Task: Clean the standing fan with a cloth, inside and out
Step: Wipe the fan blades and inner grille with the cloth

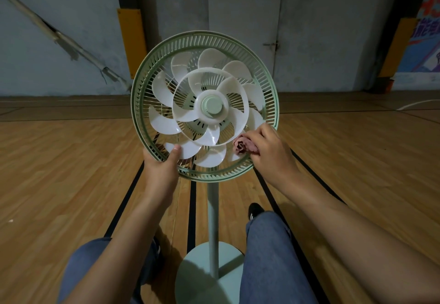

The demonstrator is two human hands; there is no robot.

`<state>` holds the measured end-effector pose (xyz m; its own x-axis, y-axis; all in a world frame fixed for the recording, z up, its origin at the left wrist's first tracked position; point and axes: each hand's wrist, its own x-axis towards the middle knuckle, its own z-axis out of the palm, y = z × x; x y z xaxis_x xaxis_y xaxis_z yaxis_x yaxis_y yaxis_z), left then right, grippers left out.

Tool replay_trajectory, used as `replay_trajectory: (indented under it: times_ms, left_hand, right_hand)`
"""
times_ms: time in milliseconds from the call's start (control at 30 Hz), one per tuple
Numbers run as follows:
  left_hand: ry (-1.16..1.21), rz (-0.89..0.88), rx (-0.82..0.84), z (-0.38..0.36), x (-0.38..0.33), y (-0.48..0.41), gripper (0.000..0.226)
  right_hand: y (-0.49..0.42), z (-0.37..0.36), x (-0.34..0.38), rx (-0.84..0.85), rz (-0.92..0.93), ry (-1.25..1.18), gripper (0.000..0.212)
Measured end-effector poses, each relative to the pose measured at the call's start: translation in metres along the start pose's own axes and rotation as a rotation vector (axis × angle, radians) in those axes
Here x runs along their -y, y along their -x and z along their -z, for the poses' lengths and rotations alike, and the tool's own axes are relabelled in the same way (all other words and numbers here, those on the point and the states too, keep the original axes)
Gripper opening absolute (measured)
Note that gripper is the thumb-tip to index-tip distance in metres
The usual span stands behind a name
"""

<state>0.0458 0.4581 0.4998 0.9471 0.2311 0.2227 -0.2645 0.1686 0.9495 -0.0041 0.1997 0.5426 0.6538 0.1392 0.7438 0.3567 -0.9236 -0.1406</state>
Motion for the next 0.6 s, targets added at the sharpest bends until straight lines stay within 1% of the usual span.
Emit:
replay_trajectory:
  times_ms: [100,233,400,533,600]
  left_hand:
    - [0.013,-0.005,0.015,-0.001,-0.001,0.000,0.051]
    - [0.002,-0.025,0.005,-0.001,-0.001,0.000,0.046]
    - [-0.017,-0.036,-0.002,-0.004,0.001,0.000,0.035]
    - [-0.013,-0.042,-0.001,-0.001,0.002,0.000,0.038]
    - [-0.013,-0.032,0.003,0.000,0.002,-0.001,0.045]
  right_hand:
    - [-0.006,0.000,-0.002,0.000,0.043,0.031,0.036]
    - [-0.002,-0.011,-0.002,0.044,0.028,0.026,0.046]
    - [0.012,-0.029,0.008,0.181,0.050,0.002,0.028]
    - [0.012,-0.031,0.011,0.199,0.050,0.011,0.028]
    - [0.009,-0.028,0.009,0.189,0.057,0.021,0.030]
